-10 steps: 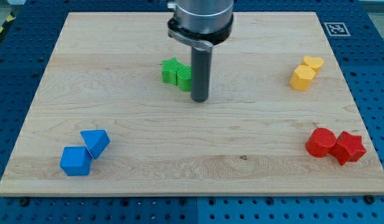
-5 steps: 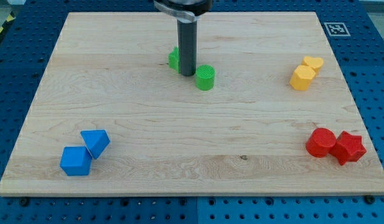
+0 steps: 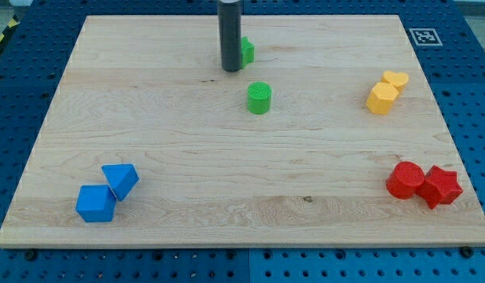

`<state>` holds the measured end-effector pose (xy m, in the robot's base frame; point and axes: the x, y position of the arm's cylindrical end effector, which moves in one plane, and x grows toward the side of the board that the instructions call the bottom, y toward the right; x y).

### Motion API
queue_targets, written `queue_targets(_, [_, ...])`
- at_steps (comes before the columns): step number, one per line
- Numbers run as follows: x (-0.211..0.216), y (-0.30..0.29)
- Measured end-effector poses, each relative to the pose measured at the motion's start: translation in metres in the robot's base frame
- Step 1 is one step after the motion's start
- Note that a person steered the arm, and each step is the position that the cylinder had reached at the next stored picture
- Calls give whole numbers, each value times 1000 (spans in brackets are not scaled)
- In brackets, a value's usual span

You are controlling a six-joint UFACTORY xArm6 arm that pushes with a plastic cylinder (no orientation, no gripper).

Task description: Push the green blocks to the top center

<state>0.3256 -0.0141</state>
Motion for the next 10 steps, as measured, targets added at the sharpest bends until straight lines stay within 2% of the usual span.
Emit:
queue_targets(4, [-63, 10])
queue_targets(5, [-36, 2])
queue_targets(7, [97, -15])
queue_targets(8, [142, 15])
queue_targets(9, [142, 46])
queue_targets(10, [137, 41])
